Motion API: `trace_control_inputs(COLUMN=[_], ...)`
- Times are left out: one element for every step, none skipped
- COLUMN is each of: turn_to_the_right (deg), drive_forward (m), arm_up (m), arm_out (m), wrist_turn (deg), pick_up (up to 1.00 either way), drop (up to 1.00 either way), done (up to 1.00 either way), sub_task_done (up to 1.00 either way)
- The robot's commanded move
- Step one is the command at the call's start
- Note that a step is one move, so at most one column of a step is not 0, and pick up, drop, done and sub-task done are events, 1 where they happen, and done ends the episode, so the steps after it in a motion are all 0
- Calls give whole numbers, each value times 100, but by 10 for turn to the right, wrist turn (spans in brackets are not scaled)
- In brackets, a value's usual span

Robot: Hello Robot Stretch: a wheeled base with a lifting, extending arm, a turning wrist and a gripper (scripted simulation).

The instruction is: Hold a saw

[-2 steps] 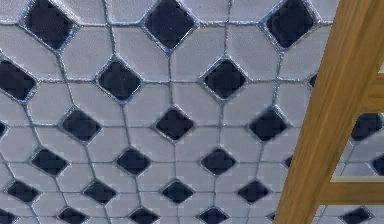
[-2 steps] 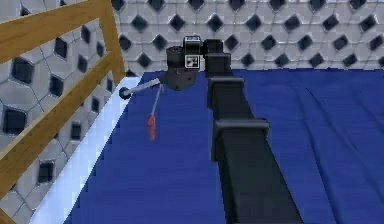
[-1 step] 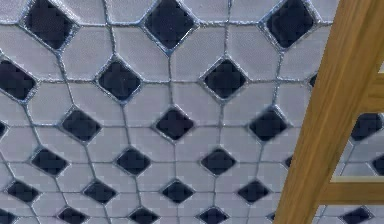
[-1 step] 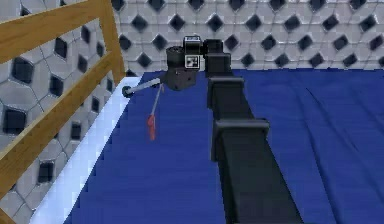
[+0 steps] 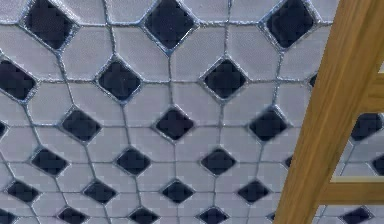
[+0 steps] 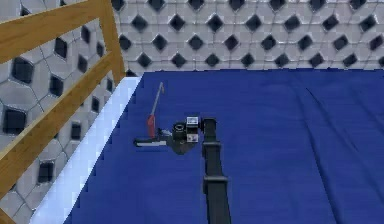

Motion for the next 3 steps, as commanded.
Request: trace_control_inputs(turn_to_the_right=[0, 0, 0], drive_forward=[0, 0, 0], arm_up=[0, 10, 0], arm_out=[0, 0, 0], wrist_turn=[0, 0, 0], pick_up=[100, 0, 0], drop=[0, 0, 0], done=[0, 0, 100], sub_task_done=[0, 0, 0])
